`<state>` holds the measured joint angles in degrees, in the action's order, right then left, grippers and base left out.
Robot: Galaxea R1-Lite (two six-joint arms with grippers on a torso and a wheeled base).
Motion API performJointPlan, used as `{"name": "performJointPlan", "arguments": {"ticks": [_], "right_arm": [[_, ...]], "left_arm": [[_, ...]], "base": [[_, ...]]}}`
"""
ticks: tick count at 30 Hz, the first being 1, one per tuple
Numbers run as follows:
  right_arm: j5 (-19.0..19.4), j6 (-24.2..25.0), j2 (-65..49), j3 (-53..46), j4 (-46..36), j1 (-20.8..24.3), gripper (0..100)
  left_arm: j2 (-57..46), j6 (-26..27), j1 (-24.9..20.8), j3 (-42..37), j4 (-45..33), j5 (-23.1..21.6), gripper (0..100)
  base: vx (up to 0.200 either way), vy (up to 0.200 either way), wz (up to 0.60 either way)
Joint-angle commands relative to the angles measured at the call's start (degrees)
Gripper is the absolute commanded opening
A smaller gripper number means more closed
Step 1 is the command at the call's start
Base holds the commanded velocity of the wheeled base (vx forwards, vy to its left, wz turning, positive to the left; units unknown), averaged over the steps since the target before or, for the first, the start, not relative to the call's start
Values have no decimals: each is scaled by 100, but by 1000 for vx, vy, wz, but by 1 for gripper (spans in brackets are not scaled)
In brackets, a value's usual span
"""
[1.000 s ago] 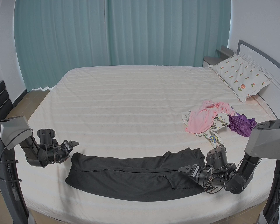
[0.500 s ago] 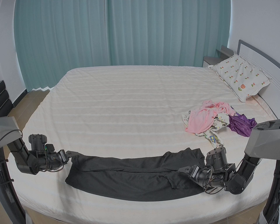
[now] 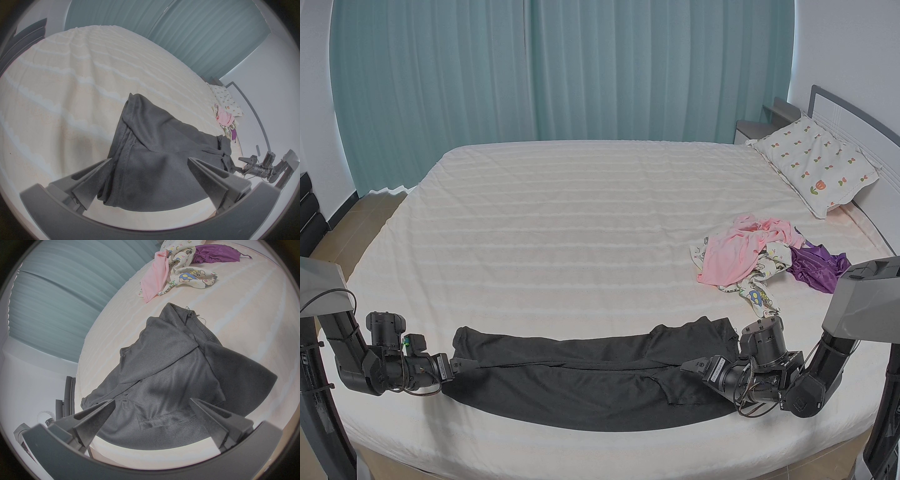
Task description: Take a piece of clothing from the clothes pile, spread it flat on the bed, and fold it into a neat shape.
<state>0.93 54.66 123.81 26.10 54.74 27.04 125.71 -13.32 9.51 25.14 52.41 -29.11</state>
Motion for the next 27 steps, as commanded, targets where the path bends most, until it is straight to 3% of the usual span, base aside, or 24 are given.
{"name": "performJointPlan", "arguments": {"ticks": [1,5,6,16,27], "right_arm": [[-5,1,12,0,2,3,100],[-5,1,12,0,2,3,100],[4,-8,12,0,2,3,100],[-5,-8,3,0,2,3,100],[-5,1,3,0,2,3,100]], "left_arm": [[120,76,-2,-44,-2,81,100],[208,304,25,-132,-2,195,100],[208,339,34,-167,6,195,0],[138,497,218,-308,6,336,0],[-82,1069,543,-694,-2,345,0]], "base": [[0,0,0],[0,0,0],[0,0,0],[0,0,0],[0,0,0]]}}
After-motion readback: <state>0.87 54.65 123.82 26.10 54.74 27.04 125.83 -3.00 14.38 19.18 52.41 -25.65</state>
